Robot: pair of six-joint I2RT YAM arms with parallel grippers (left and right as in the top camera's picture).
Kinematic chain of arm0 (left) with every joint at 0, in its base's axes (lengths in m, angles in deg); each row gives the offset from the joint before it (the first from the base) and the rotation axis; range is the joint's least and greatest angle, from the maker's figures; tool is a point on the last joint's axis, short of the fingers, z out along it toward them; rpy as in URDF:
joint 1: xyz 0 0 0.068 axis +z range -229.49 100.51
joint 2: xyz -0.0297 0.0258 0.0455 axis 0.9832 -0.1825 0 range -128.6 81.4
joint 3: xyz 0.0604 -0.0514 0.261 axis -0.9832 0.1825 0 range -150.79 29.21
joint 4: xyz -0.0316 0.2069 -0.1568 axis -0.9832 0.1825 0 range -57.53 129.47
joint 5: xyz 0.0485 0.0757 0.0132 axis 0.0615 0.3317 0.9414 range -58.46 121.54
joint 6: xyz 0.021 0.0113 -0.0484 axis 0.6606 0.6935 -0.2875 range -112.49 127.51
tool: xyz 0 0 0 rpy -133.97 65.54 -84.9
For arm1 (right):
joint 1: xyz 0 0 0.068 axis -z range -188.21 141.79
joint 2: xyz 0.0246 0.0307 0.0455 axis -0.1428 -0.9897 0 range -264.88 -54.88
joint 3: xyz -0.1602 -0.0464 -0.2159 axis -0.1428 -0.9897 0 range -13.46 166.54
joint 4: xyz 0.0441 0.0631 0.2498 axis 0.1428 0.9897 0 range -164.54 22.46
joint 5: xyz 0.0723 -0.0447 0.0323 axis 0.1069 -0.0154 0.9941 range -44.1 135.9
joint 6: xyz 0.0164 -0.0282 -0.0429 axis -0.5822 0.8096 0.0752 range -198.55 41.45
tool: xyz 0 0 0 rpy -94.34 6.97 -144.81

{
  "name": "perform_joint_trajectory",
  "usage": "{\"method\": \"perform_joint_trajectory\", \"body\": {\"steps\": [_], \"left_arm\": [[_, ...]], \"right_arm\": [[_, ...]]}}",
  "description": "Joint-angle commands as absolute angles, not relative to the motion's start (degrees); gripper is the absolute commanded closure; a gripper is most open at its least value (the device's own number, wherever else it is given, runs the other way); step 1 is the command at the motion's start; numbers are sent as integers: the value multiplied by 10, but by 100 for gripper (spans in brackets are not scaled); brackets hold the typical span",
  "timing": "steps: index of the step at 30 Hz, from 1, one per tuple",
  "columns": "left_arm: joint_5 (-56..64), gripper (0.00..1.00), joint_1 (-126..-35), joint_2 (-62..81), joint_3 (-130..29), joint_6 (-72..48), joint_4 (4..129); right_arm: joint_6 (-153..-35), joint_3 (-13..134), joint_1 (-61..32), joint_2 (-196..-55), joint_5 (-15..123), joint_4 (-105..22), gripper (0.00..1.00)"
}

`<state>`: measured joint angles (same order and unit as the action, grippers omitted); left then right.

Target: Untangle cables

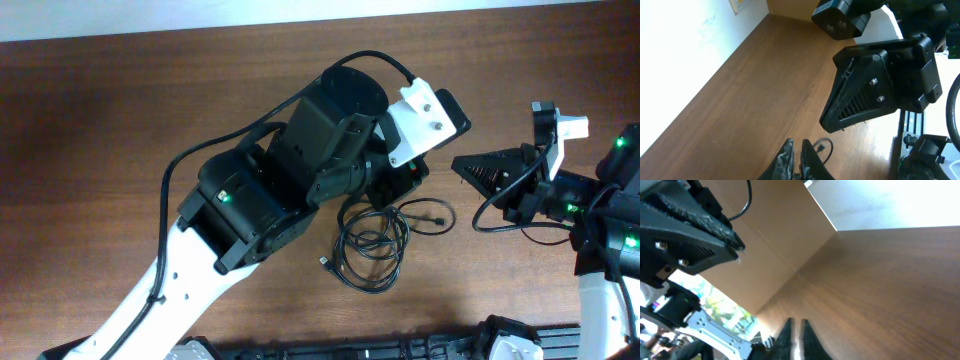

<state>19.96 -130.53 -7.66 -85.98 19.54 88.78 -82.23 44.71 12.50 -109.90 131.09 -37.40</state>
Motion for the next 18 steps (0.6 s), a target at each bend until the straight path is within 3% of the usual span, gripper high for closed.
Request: {"method": "perform_joint_trajectory", "body": {"steps": [1,5,6,7,10,13,18], "left_arm": [[243,91,-1307,-82,-871,200,894],[343,85,-1307,-90,-871,200,924],[367,78,-1307,-94,-871,199,935],[393,59,-1307,-97,-871,188,947],[450,38,-1294,-107,-871,136,978],[449,25,-1266,-107,-871,88,991],[449,20,-1216,-107,-871,25,1004]], "right_arm": [[-818,446,128,-1096,1323,-375,63],[-818,446,128,-1096,1323,-375,28],[-818,446,128,-1096,1323,-375,25],[-818,446,128,-1096,1323,-375,23],[-819,446,128,-1096,1322,-375,22],[-820,446,128,-1096,1319,-374,14],[-875,446,128,-1096,1233,-358,9]]}}
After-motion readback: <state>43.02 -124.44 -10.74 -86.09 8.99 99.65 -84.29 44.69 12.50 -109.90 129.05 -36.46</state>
